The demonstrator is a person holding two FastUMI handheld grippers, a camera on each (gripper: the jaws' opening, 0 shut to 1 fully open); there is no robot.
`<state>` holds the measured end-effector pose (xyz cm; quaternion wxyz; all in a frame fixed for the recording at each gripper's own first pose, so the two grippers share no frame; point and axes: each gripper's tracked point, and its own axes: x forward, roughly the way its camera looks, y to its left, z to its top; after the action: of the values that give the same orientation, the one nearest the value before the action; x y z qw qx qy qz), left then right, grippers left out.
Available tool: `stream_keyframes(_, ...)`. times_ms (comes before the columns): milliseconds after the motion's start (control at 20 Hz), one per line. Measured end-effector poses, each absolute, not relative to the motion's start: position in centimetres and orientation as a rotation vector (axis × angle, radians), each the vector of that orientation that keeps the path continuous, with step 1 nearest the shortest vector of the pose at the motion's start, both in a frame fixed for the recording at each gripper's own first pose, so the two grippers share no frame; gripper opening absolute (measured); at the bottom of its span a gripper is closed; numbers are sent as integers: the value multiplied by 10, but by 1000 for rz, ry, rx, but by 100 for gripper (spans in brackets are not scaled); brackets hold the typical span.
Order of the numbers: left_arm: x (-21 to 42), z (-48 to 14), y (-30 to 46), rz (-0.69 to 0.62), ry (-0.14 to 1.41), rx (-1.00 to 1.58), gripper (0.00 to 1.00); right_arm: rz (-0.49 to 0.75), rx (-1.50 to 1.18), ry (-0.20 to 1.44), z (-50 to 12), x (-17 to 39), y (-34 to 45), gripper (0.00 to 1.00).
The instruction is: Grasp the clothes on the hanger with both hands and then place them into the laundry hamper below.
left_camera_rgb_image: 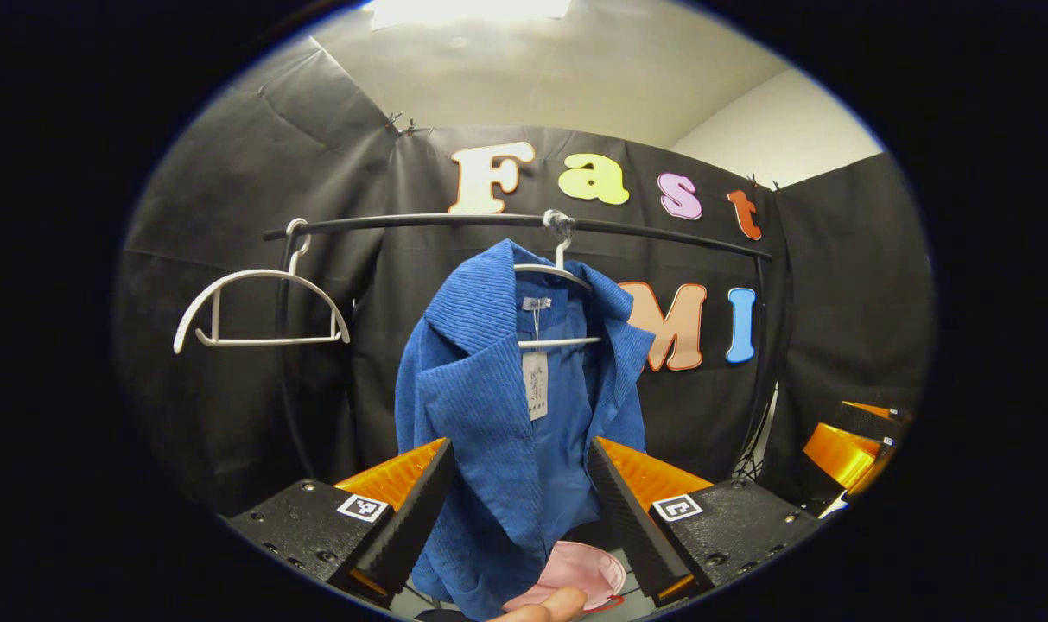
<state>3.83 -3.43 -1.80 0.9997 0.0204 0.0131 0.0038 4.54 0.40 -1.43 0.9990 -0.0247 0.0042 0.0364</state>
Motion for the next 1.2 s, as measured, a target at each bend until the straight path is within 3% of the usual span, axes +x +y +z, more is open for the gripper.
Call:
stream_keyframes(300,61,-15,-15,139,-10,93,97,84,-13,31,-28,69,5,92)
stream_keyframes(400,70,-13,1,216,-20,88,96,101,-4,44,-34,82,15,96)
stream_keyframes(450,75,-13,4,236,-19,79,96,109,-1,49,-37,87,18,92)
stream_keyframes(700,101,-24,13,255,4,56,93,150,-13,60,-43,115,40,96)
stream_keyframes(750,107,-23,12,232,-2,40,92,169,-23,46,-43,126,50,92)
stream_keyframes(800,114,-23,8,191,-5,17,92,187,-34,37,-43,137,58,96)
stream_keyframes(1150,121,-10,25,85,-21,-37,11,204,-49,42,-51,217,69,93)
stream_keyframes(1200,118,-13,21,50,-1,-29,10,197,-51,51,-53,229,67,96)
